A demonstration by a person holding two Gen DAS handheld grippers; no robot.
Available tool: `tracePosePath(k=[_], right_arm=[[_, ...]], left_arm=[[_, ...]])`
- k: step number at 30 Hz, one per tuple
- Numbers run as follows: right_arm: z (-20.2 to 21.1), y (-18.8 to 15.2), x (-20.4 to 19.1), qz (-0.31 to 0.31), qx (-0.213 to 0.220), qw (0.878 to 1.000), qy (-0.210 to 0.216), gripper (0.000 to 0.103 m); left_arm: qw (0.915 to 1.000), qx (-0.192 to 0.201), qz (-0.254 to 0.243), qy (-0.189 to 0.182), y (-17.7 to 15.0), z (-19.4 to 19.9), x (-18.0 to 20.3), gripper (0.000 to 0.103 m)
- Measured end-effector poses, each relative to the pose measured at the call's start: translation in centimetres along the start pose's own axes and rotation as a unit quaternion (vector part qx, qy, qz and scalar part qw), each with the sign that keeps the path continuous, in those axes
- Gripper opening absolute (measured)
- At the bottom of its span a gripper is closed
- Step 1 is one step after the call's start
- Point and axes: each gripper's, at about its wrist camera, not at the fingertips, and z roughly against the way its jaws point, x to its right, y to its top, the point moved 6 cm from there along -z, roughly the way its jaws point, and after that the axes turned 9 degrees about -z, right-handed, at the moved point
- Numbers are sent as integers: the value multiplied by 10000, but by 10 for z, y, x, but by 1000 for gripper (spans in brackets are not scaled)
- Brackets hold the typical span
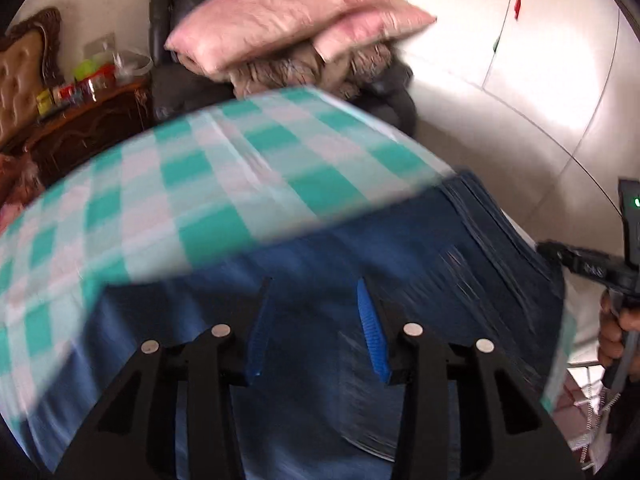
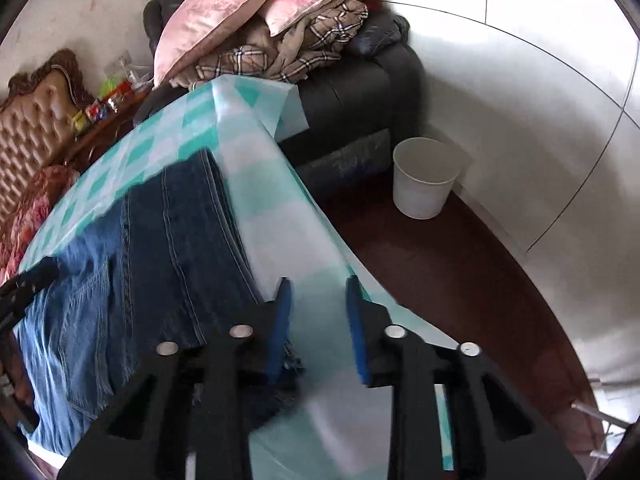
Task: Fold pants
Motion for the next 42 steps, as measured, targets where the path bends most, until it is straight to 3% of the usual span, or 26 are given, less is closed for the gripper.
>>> tracePosePath(k=[3, 5, 7, 10, 12, 13, 15, 17, 22, 26, 30, 32, 34, 37, 39, 42], right_arm=[[20, -2, 5, -189, 82, 9987, 457, 22], [28, -6, 3, -238, -13, 9958, 888, 23], [27, -10, 2, -356, -212, 9914, 1241, 35], [21, -7, 0, -393, -276, 9911, 1245, 35], [20, -9, -5, -421, -413, 9877, 1448, 31], [18, -10, -6, -381, -441, 9889, 1364, 17], [21, -12, -6, -328, -413, 9907, 1252, 14], [32, -11, -5, -310, -323, 9897, 1360, 12], [51, -11, -11, -90, -257, 9915, 1271, 11], [44, -23, -1, -207, -492, 9902, 1289, 11], [32, -32, 6, -237, -580, 9901, 1255, 12], [31, -33, 4, -55, -526, 9927, 1086, 12], [34, -35, 1, 202, -411, 9957, 810, 11], [37, -37, -1, 376, -309, 9976, 489, 12], [43, -38, -2, 481, -189, 9985, 175, 13], [58, -36, -9, 614, 190, 9976, -242, 30]], left_arm=[[9971, 521, 179, -528, -22, 34, 38, 41], [9938, 820, -167, -733, -49, 60, 78, 42], [9928, 784, -606, -678, -74, 69, 112, 44], [9905, 575, -1154, -483, -102, 64, 147, 44], [9895, 500, -1354, -127, -108, 56, 154, 42], [9876, 492, -1491, 63, -108, 52, 154, 35], [9868, 451, -1513, 352, -105, 50, 149, 16], [9882, 504, -1428, 215, -102, 56, 147, 4], [9842, 693, -1602, 294, -99, 76, 149, 1], [9827, 696, -1688, 318, -104, 85, 149, 1], [9822, 472, -1803, 244, -116, 68, 157, 1], [9815, 466, -1836, 273, -120, 64, 159, 7], [9842, 497, -1696, 70, -122, 66, 159, 25], [9892, 572, -1350, -16, -131, 78, 145, 26], [9954, 697, -620, -229, -139, 92, 120, 26], [9958, 671, 602, -134, -169, 108, 61, 26]])
